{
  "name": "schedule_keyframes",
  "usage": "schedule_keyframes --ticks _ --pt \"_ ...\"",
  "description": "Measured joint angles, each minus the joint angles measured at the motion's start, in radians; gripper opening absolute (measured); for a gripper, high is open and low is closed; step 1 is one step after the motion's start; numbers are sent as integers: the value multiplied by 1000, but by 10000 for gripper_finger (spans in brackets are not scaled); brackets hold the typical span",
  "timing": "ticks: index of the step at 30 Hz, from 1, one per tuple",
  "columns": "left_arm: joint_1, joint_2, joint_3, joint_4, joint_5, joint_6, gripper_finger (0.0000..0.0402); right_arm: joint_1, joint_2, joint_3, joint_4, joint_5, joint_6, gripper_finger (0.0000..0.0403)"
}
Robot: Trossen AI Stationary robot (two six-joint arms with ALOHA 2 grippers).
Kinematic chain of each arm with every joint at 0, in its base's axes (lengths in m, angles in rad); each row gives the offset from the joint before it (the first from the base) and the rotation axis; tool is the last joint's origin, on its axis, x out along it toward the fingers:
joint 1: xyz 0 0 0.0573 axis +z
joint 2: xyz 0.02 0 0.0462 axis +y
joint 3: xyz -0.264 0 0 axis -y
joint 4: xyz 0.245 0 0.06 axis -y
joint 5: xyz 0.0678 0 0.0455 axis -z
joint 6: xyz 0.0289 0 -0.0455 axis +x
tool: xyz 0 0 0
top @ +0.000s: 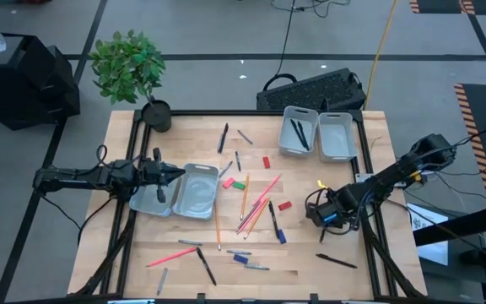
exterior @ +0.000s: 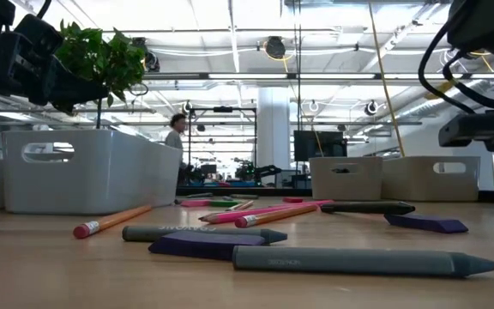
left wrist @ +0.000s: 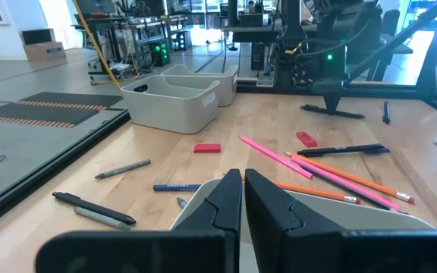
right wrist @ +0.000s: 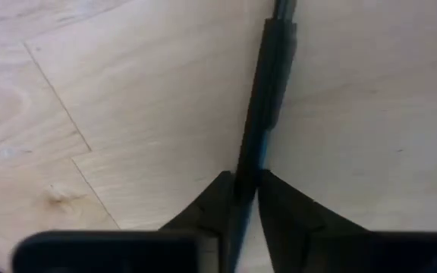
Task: Sort crayons/erasers/pens/pencils in bins
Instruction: Put the black pen into the top left gray bin
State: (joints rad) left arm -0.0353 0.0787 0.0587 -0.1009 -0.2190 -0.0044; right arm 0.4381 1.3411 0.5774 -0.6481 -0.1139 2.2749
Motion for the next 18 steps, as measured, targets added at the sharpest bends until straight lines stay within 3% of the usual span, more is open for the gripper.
schedule_keyframes --ticks 3,10,18 --pt "0 0 0 0 0 0 24 0 0 -1 -9 12 -26 23" --pt "0 0 0 0 0 0 24 -11 -2 17 -29 12 -79 28" --pt "0 0 0 0 0 0 24 -105 -30 190 -221 111 -235 26"
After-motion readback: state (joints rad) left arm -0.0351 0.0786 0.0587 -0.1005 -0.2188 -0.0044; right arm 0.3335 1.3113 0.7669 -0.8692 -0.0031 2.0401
